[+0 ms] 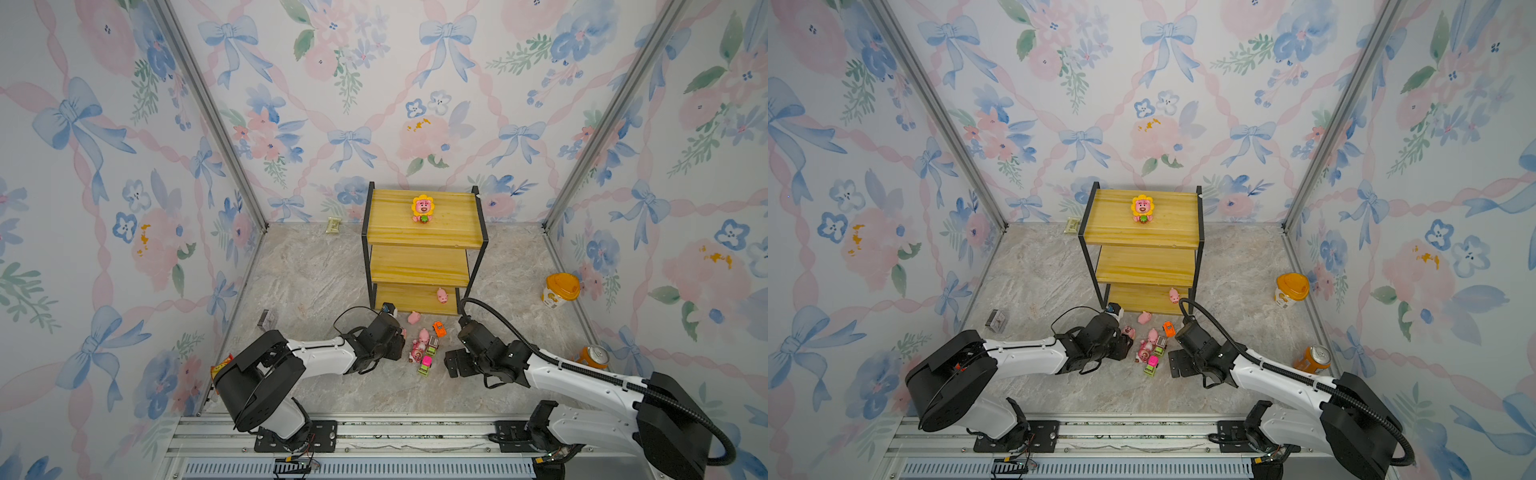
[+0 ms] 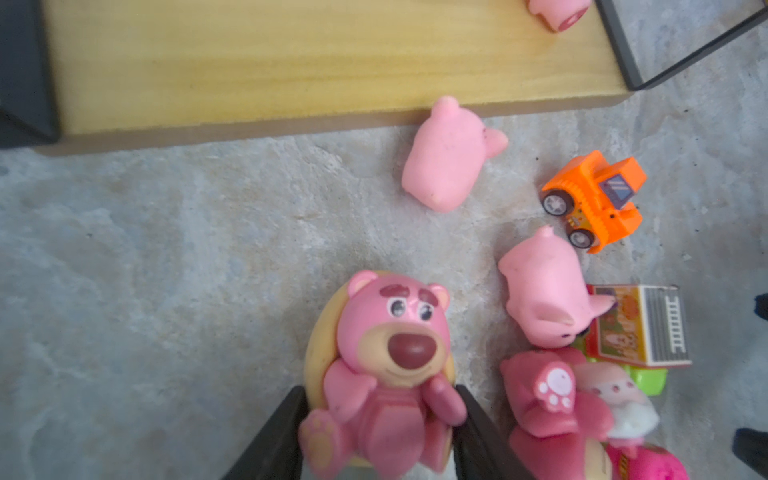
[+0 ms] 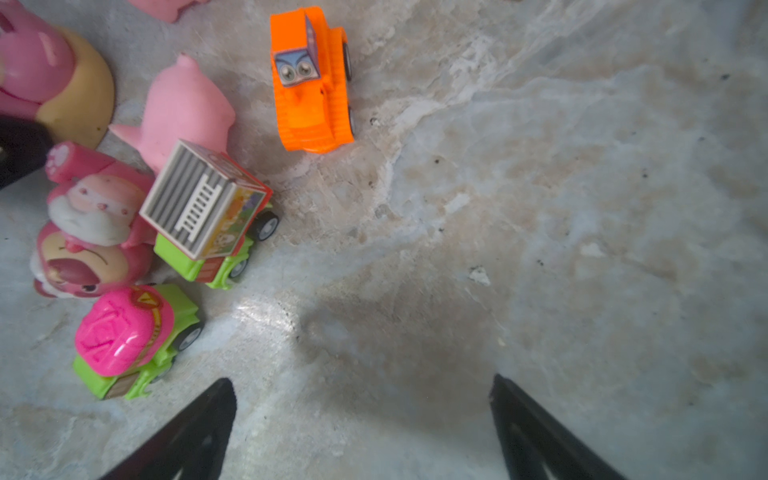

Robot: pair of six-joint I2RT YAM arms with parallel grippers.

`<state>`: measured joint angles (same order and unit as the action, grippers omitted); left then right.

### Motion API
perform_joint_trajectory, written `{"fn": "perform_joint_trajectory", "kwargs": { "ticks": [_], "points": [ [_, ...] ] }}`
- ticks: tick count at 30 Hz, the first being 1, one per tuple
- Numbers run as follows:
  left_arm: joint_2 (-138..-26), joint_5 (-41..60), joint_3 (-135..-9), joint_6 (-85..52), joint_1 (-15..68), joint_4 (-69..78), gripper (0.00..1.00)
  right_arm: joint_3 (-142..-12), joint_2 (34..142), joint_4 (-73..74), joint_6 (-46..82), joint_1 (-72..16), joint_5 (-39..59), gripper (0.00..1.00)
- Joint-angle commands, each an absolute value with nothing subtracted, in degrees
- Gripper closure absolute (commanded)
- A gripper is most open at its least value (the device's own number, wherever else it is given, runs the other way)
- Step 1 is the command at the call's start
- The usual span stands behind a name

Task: Place and organize the plastic toys onto the shelf
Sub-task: 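Position the left gripper over the pink bear figure with yellow back, then close the left gripper on the pink bear figure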

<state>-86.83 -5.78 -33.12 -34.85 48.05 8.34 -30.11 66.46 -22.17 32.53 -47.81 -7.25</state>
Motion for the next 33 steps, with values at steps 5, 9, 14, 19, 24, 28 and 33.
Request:
{"fn": "perform_joint_trajectory", "kwargs": {
  "ticks": [5,9,14,19,24,28,33],
  "points": [
    [-87.41,-6.3,-32.87,-33.23,48.78,4.85,0.39,-31.2,66.66,-21.8,32.4,-48.68,-7.17,0.02],
    [-88.42,-7.37,-34.32,-32.53,49.16,3.67,0.37,-31.2,66.79,-21.71,32.35,-48.7,-7.1,0.02],
    [-91.47,-7.96,-37.13,-31.94,49.91,1.5,0.4,-31.02,66.65,-21.76,32.49,-48.75,-7.2,0.02],
    [-92.04,-8.14,-39.2,-32.44,49.93,-1.16,0.42,-31.02,66.28,-22.06,32.51,-48.82,-7.29,0.02],
    [-92.5,-9.66,-43.47,-31.3,49.98,-7.84,0.41,-31.0,66.14,-22.15,32.3,-48.81,-7.29,0.02],
    [-93.4,-9.96,-45.21,-30.58,50.1,-10.66,0.41,-31.02,66.27,-21.99,32.19,-48.79,-7.14,0.02],
    [-94.02,-10.53,-46.86,-30.27,50.27,-13.0,0.4,-30.83,66.18,-22.06,32.23,-48.95,-7.0,0.02]
  ]
}}
